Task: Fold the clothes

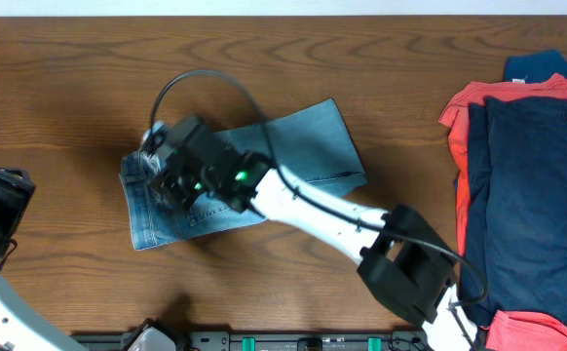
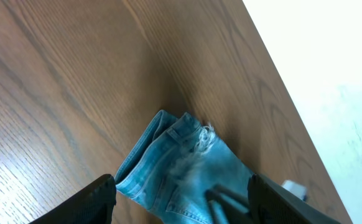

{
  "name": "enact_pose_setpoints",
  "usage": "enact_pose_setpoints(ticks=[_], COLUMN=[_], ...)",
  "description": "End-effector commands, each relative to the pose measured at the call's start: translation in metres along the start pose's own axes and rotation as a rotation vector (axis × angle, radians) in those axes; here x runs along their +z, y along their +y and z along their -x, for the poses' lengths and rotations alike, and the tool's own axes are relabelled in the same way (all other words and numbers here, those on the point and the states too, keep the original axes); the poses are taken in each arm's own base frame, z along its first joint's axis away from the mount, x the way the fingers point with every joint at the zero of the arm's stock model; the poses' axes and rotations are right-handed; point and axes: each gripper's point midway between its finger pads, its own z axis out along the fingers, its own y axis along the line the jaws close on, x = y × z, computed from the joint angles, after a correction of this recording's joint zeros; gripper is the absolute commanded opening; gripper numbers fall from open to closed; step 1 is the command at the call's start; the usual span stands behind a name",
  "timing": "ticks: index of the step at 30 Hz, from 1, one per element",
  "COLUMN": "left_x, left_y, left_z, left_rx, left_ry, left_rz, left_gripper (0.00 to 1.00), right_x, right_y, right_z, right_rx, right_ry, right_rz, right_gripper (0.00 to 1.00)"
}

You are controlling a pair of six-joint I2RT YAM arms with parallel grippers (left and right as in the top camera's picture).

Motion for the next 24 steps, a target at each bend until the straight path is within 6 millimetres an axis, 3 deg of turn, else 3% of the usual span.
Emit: enact_pose_setpoints(ticks=[1,3,5,8,12,15,18,21,24], left_x=[-0.005,-0.004,-0.002,0.004,0.018,0.031,0.051,0.075,0.104], left_y=[-0.006,-0.006,-0.005,-0.003,-0.015,-0.038,-0.057,-0.071,-0.080], left_z=[0.001,0.001,0.002,0.002,-0.006,-0.022,-0.048,-0.083,-0.123], left_rx=[0.009,0.008,0.005,-0.002,0.088,0.216,0.363,0.500,0.639], left_ry=[-0.009,-0.008,-0.001,0.019,0.086,0.170,0.280,0.420,0.580], left_rz=[-0.022,-0.018,-0.016,-0.012,-0.056,-0.137,-0.184,-0.226,-0.263], left_gripper=[0.69,0.69,0.69,0.69,0.69,0.63,0.42,0.30,0.26], right_x=[-0.005,-0.015,-0.030,-0.064,-0.116,-0.151,-0.177,-0.196,-0.198], right_y=[0.018,0.013,0.000,-0.049,-0.117,-0.161,-0.189,-0.204,-0.204], right_z=[0.009,0.017,0.027,0.037,0.027,-0.002,-0.045,-0.091,-0.121], right_rx=[-0.111,-0.120,-0.105,-0.018,0.173,0.365,0.548,0.700,0.726], right_ry=[-0.017,-0.032,-0.050,-0.056,-0.012,0.066,0.192,0.329,0.422], right_rz=[0.028,0.015,-0.021,-0.177,-0.338,-0.406,-0.409,-0.413,-0.347], right_gripper=[0.20,0.21,0.30,0.33,0.28,0.15,0.13,0.10,0.08])
